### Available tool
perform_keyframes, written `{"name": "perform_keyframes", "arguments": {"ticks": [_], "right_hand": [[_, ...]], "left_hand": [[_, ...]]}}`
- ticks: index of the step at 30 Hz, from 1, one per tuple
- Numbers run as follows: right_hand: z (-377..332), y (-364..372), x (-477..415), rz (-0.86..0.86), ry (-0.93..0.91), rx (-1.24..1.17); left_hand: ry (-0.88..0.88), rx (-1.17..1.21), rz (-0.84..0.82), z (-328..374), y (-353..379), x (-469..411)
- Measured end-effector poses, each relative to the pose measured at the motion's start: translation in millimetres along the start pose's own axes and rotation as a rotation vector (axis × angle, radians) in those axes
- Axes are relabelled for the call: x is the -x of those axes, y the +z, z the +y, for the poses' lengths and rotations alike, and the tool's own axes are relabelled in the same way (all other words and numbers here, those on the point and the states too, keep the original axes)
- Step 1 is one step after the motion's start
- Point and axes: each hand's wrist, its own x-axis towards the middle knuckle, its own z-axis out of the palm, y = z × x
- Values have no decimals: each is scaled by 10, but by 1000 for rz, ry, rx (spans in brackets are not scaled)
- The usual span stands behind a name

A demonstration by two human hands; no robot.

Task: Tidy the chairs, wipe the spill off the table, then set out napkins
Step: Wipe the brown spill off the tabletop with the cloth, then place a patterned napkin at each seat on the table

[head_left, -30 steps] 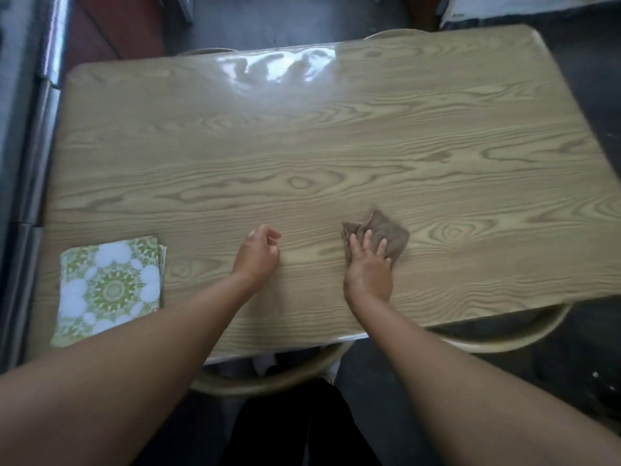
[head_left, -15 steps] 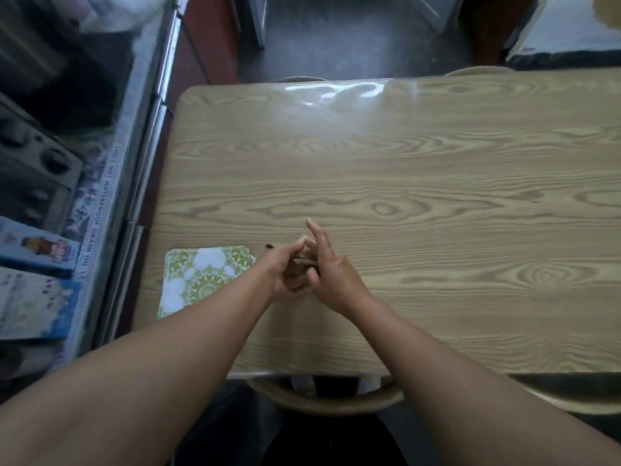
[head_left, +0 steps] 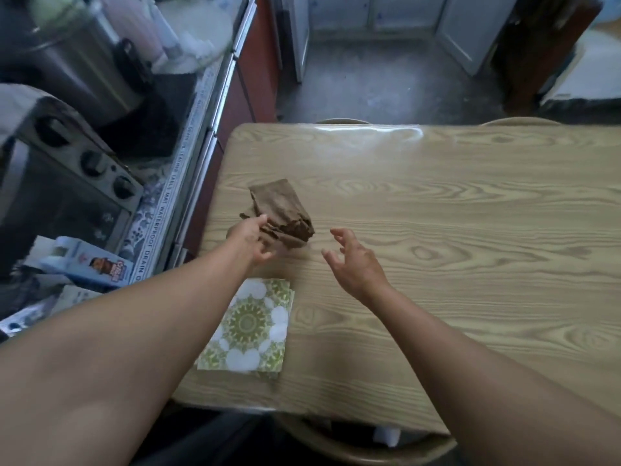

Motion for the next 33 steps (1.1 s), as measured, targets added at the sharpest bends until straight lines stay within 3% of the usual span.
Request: {"name": "perform_keyframes", "arguments": {"ticks": [5, 12, 19, 25, 29, 33], "right_hand": [[-82, 180, -35, -101, 29, 57], [-96, 505, 192, -252, 161, 179], [-93, 796, 403, -267, 416, 109], [-111, 877, 522, -227, 522, 38], [-133, 967, 604, -216, 573, -52], [-111, 1005, 644, -213, 584, -101]], "left_hand": [[23, -116, 81, -215, -355, -57], [260, -424, 347, -658, -937, 124], [175, -667, 519, -1055, -1475, 149], [111, -654, 494, -1223, -1504, 273], [51, -555, 436, -1549, -1721, -282], [38, -510, 383, -1354, -1473, 256]]}}
